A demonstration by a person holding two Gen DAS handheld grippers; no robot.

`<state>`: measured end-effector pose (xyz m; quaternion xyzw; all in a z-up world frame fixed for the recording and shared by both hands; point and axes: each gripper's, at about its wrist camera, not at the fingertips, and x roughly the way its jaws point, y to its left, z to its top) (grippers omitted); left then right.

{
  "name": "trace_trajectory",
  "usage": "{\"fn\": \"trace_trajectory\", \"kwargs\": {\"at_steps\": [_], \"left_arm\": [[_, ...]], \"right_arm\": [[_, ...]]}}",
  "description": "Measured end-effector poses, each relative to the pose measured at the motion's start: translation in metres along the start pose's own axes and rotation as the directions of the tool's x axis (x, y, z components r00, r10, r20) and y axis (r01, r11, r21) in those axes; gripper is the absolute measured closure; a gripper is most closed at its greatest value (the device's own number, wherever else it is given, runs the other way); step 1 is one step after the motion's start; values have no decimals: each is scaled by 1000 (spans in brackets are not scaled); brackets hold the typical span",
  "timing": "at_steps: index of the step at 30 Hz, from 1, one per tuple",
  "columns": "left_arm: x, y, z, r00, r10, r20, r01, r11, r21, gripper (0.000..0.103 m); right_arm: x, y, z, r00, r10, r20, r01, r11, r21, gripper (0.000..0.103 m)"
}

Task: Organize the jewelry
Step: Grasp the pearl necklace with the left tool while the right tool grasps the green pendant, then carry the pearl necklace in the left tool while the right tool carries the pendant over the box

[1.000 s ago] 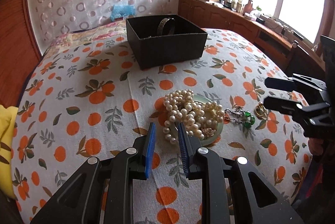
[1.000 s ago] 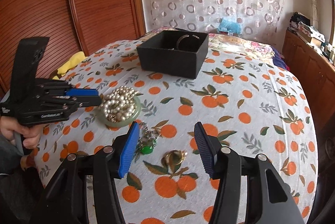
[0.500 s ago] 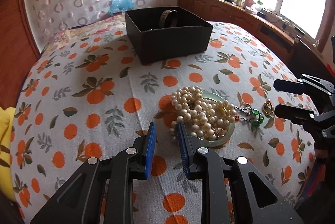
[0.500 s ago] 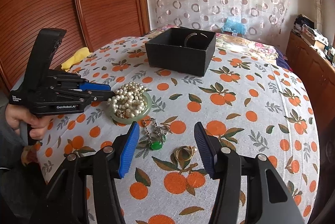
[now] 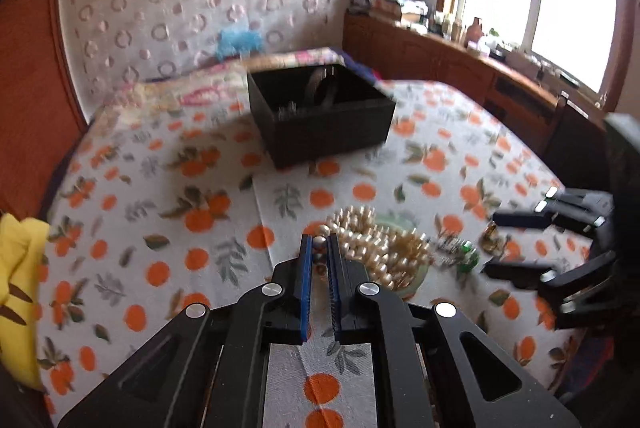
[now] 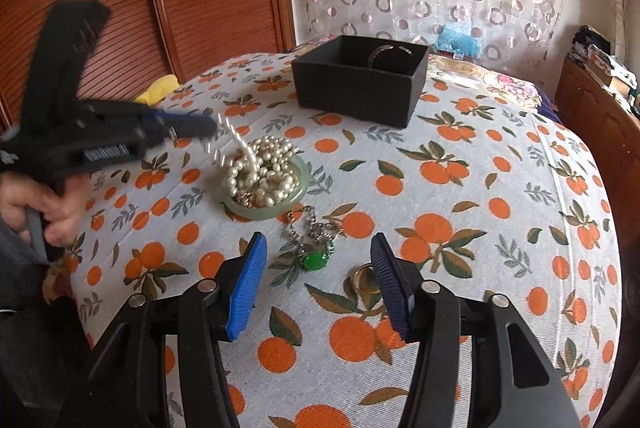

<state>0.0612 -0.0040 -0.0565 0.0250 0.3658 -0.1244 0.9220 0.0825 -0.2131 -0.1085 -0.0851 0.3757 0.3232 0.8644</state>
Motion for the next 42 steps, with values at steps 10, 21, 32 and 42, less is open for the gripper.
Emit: {"fn": "trace_trajectory", "kwargs": {"at_steps": [10, 21, 32, 42], "left_arm": [[-46, -4, 28, 991, -4, 137, 4, 1000, 0, 96], [-66, -8, 50, 978, 1, 207, -5, 1000, 18, 96], [-86, -12, 80, 960, 3, 278, -14, 999, 37, 96], [-91, -15, 106, 951, 21, 309, -41, 997, 58, 96]], "right_arm": [[14, 5, 3, 999, -3, -39, 2, 1000, -22, 64], [24, 9, 4, 996, -39, -80, 34, 997, -62, 68], [15, 9, 10, 997, -41, -59, 36, 996, -82, 84], [-8, -1, 35, 999, -41, 19, 42, 996, -75, 83]]}}
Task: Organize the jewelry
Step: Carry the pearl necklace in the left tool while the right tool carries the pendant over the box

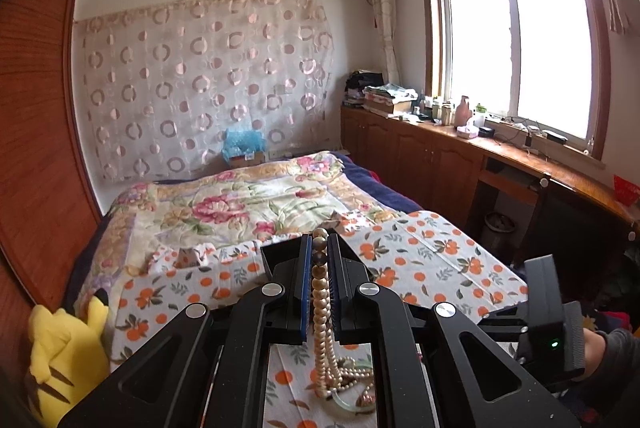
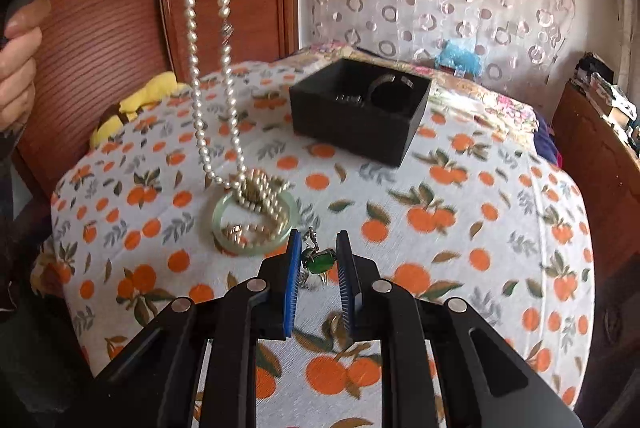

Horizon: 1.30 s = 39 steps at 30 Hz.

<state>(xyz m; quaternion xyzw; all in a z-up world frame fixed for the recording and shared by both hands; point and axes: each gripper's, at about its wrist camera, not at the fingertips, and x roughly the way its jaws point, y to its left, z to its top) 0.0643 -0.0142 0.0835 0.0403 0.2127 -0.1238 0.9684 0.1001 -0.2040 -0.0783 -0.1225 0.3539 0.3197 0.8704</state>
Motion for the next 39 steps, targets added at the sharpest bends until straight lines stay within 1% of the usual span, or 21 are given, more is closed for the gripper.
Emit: {"fn": "trace_trajectory", "kwargs": {"at_steps": [10, 16, 21, 27, 33, 36, 39], "left_arm": [[13, 3, 23, 1000, 23, 14, -23, 1000, 11, 96], [25, 4, 41, 999, 41, 19, -41, 999, 24, 96], [39, 7, 52, 998, 54, 12, -54, 998, 24, 96], [53, 9, 65, 997, 72, 7, -73, 997, 26, 96], [64, 11, 74, 996, 90, 9, -90, 996, 25, 96], [79, 14, 72, 995, 95, -9, -95, 995, 23, 96], [94, 17, 61, 995, 96, -41, -96, 995, 12, 96]], "right_arm": [[-15, -20, 36, 997, -22, 71, 22, 1000, -8, 83], [-16, -35, 70, 992, -33, 121, 35, 999, -9, 83], [-8, -50, 95, 989, -39, 141, 37, 999, 12, 83], [8, -62, 121, 988, -42, 149, 38, 999, 35, 83], [28, -69, 133, 990, -41, 136, 34, 998, 53, 83], [38, -71, 136, 991, -27, 128, 19, 998, 67, 83], [50, -71, 135, 993, -22, 112, 14, 997, 70, 83]]}}
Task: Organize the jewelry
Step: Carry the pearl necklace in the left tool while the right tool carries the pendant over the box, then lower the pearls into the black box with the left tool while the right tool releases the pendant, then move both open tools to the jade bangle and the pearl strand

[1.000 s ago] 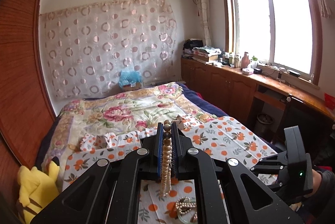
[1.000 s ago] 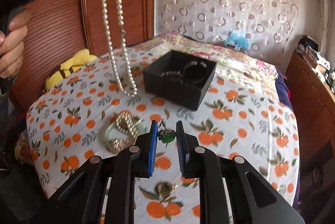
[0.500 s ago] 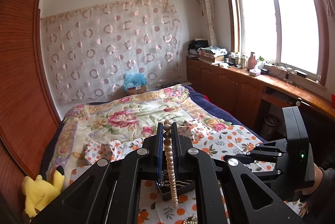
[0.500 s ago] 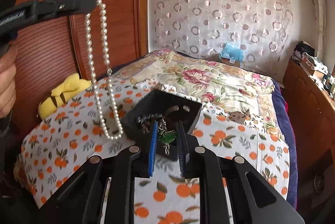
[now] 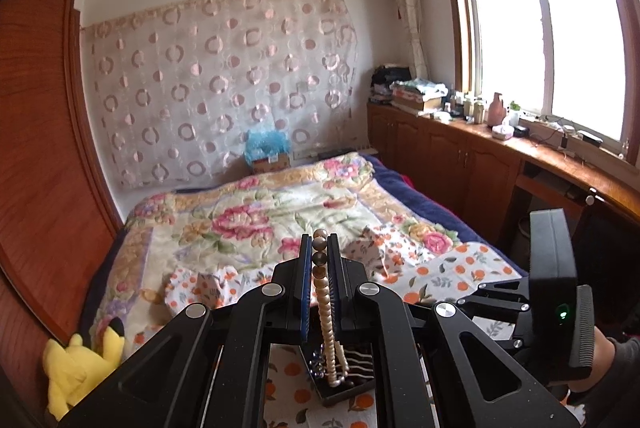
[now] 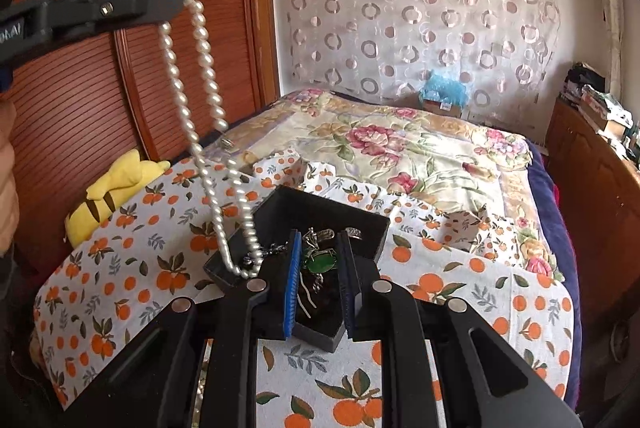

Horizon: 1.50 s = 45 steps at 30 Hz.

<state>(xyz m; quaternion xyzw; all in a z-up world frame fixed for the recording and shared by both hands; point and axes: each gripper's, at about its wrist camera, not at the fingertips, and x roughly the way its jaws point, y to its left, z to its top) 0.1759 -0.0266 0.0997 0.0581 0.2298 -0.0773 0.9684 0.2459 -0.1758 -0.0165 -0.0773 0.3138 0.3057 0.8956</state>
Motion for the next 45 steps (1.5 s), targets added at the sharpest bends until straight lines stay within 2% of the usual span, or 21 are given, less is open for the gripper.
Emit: {"fn": "trace_trajectory", "kwargs": {"at_steps": [10, 24, 32, 38, 45], "left_arm": [[37, 11, -38, 994, -25, -108, 20, 999, -48, 96], [46, -4, -48, 988, -75, -134, 70, 997, -41, 96], [35, -4, -66, 983, -102, -150, 95, 994, -50, 96], [16, -3, -101, 977, -119, -178, 112, 992, -49, 89], [-2, -1, -143, 964, -150, -218, 135, 988, -81, 86]], "right_arm": [[24, 1, -15, 998, 22, -51, -21, 1000, 23, 83], [0, -7, -33, 1000, -5, -29, 6, 1000, 31, 83], [-17, -7, -51, 1000, -3, -20, 4, 999, 44, 83], [-31, 7, -72, 1000, 23, -16, -23, 999, 36, 83], [-43, 31, -95, 999, 48, -22, -48, 998, 28, 83]]}}
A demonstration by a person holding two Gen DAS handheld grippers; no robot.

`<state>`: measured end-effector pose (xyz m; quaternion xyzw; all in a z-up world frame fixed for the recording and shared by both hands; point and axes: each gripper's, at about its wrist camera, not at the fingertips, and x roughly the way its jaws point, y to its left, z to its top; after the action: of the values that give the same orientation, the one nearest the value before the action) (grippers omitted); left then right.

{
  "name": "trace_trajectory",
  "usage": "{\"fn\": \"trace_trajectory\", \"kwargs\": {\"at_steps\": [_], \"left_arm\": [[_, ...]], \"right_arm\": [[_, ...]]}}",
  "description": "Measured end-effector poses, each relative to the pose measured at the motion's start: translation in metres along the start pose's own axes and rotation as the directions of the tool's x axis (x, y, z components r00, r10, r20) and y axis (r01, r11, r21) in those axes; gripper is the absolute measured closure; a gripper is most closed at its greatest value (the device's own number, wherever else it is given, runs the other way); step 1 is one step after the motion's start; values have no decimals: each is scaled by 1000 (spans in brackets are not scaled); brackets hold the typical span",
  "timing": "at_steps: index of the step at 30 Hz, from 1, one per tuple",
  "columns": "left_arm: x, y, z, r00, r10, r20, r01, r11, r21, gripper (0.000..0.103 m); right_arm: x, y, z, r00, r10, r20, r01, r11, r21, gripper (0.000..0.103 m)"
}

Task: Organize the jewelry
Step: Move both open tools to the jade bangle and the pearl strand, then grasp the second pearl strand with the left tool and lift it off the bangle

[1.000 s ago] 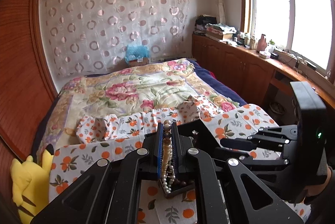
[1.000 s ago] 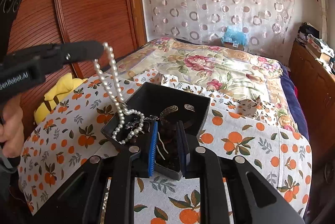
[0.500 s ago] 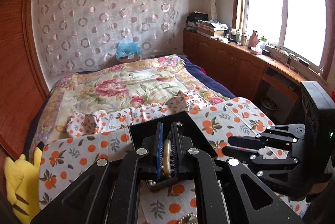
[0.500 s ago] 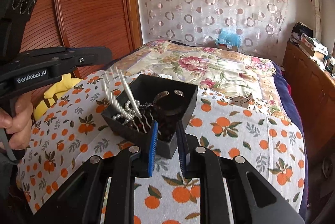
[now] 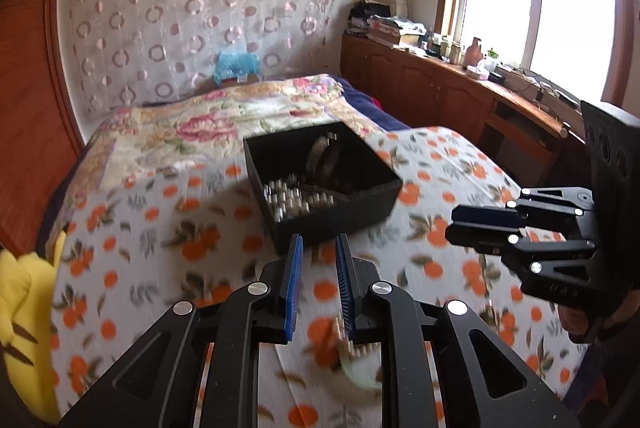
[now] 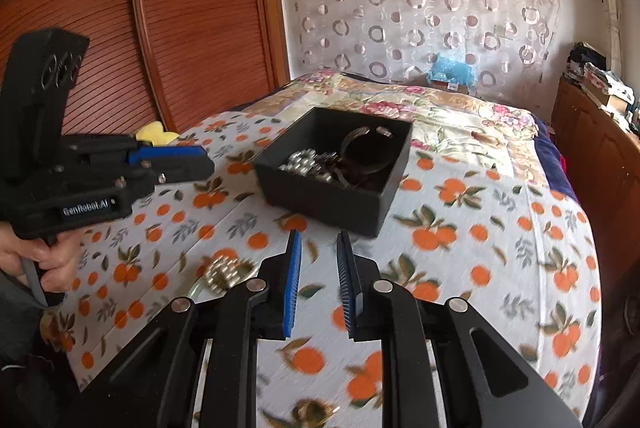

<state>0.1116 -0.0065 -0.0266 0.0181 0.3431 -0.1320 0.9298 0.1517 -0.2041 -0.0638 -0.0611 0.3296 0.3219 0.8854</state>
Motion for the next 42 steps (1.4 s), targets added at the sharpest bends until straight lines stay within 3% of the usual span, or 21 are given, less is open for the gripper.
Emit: {"fn": "trace_trajectory", "kwargs": {"at_steps": [9, 12, 29, 31, 33, 35, 42], "left_arm": [[-6, -1, -41, 999, -24, -45, 23, 999, -30, 83], [-3, -4, -48, 997, -35, -64, 33, 999, -30, 83], [36, -13, -56, 985, -53, -167, 47, 998, -40, 83], [37, -12, -56, 985, -56, -163, 50, 998, -41, 83], [35, -12, -55, 987, -56, -152, 51, 998, -39, 96], [30, -13, -54, 989, -62, -136, 57, 998, -38, 98], [-1, -12, -44, 998, -46, -45, 44, 998, -43, 99]], "right_arm": [[-9, 22, -28, 1000, 20, -10, -20, 1000, 4, 82], [-11, 25, -34, 1000, 26, -12, -26, 999, 19, 75], [-12, 28, -53, 999, 32, -42, -30, 999, 38, 67], [-11, 30, -54, 998, 34, -46, -32, 999, 34, 67], [-11, 32, -55, 998, 34, -48, -33, 999, 32, 67], [-10, 33, -55, 998, 35, -51, -33, 999, 30, 67], [-4, 37, -54, 996, 46, -73, -45, 999, 13, 67]]}}
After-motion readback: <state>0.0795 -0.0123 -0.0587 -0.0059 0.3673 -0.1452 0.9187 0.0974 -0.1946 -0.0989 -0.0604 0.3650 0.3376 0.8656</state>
